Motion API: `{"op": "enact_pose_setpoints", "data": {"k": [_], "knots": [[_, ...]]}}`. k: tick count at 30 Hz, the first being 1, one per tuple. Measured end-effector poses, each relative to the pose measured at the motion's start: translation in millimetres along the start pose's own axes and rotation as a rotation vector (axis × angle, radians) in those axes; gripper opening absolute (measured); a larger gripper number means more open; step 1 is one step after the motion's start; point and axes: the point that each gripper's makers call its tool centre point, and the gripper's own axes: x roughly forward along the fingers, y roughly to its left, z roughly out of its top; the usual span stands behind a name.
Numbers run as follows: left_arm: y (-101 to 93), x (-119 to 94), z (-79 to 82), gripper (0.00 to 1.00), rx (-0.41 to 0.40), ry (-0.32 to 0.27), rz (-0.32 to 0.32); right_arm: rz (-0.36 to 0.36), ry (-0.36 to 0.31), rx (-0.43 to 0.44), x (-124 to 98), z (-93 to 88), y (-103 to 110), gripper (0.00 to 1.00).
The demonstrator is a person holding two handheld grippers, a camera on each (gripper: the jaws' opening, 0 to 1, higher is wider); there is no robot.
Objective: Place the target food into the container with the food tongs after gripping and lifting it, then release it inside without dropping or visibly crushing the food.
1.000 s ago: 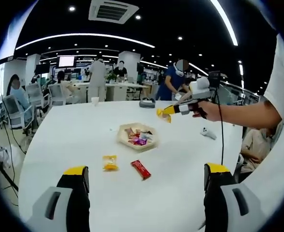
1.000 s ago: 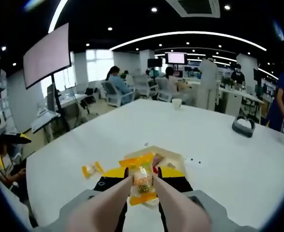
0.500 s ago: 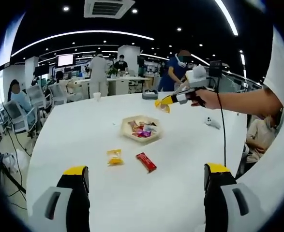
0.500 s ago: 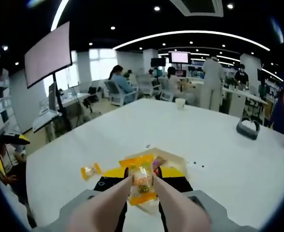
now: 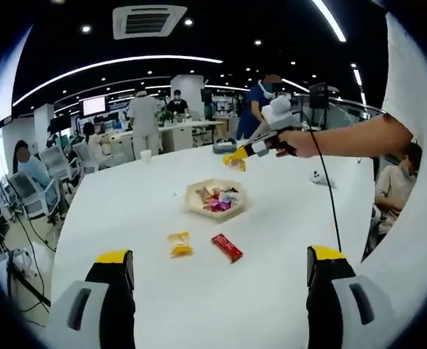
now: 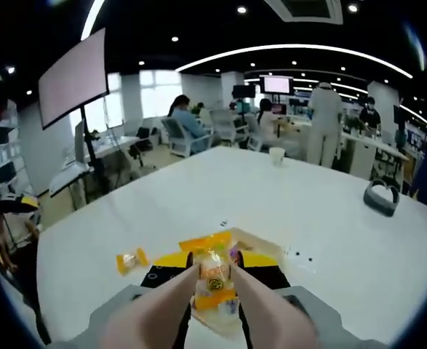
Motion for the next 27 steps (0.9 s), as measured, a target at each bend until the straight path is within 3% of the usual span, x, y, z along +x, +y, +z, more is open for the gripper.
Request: {"op": "enact_pose_setpoints", "data": {"k": [15, 22, 27], "knots": [[9.6, -9.5, -5.1, 1.00, -0.021, 0.005, 0.054, 0.010, 0.024, -0.047, 30.1, 19.1, -13.1, 0.23], [16.8, -18.4, -9.2, 1.00, -0.031, 0.006, 0.082, 0.051, 0.031, -0.090, 53.3, 33.8, 2.5, 0.23], [20.9, -27.1, -13.0, 1.00, -0.040, 0.011, 0.109, 0.069, 0.036, -0.102, 62.1, 34.6, 11.2, 0.25]]}}
